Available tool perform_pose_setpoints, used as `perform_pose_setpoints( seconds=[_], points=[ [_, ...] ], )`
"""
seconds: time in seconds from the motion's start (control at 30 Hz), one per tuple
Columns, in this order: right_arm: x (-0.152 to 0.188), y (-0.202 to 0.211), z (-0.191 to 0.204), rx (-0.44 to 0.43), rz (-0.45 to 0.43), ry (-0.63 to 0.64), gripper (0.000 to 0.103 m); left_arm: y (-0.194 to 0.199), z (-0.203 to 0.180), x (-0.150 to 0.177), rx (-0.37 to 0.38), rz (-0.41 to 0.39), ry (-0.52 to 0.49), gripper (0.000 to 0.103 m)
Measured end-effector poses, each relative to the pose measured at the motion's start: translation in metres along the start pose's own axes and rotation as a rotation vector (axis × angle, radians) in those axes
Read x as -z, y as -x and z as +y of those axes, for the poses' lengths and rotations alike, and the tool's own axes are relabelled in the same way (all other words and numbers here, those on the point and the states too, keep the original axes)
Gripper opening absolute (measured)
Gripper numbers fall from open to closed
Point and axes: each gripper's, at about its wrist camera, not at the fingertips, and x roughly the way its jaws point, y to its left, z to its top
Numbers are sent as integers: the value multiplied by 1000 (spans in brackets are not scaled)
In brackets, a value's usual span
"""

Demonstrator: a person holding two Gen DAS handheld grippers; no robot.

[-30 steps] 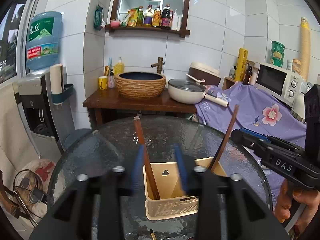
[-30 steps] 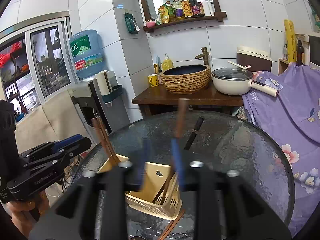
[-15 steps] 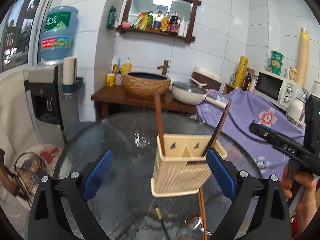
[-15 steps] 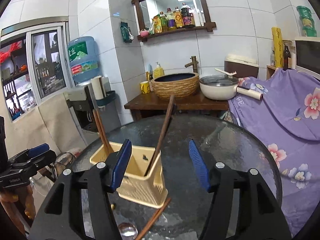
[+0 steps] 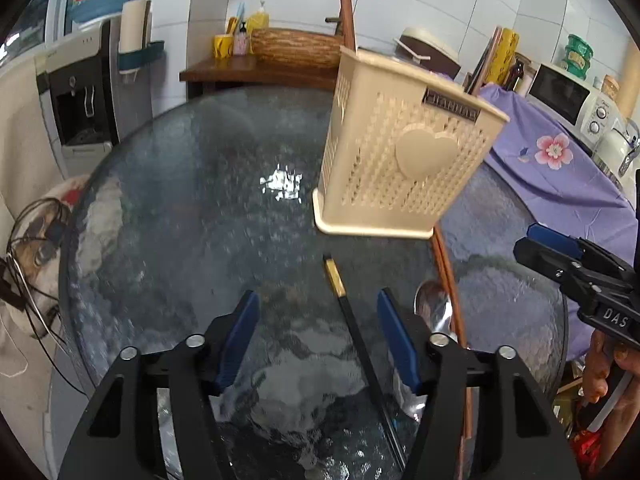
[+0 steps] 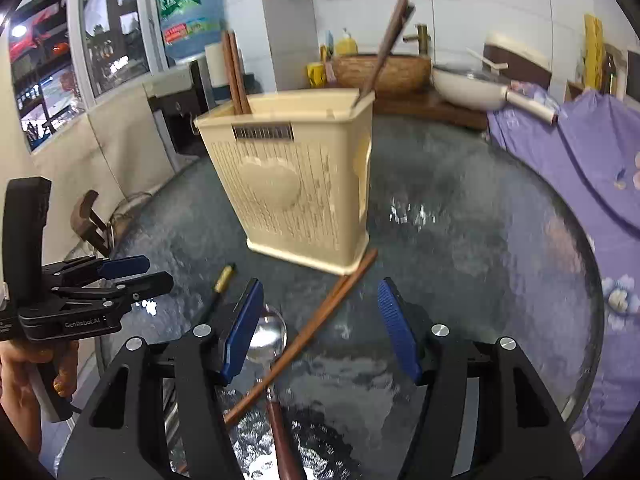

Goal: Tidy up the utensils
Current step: 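Move both open tools back down toward the spoons and remaining chopsticks, then grasp a brown chopstick with the right tool while the left tool grasps a brown-handled silver spoon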

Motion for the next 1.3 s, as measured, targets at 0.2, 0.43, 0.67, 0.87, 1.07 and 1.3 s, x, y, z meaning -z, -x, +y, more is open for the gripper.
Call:
perform_pose_setpoints(
  seconds=[0.2,0.43,0.67,0.87,1.07,1.3],
  points=[
    [17,-27,-9,-12,108,-73,39,-2,-7,16,31,34,-22,53],
    [17,-52,-20,-64,178,-195,28,3,-33,37,81,75,-84,52],
    [6,-72,-32,-103,213,-304,22,-1,-47,53,91,107,-124,52],
    [-3,-89,-37,-87,244,-344,19,-4,-49,59,94,118,-122,52],
    [-13,-106,-46,-65,255,-389,18,-5,-50,60,101,128,-117,52],
    [-15,-114,-52,-70,254,-419,11,-8,-54,59,108,133,-116,52]
  ],
)
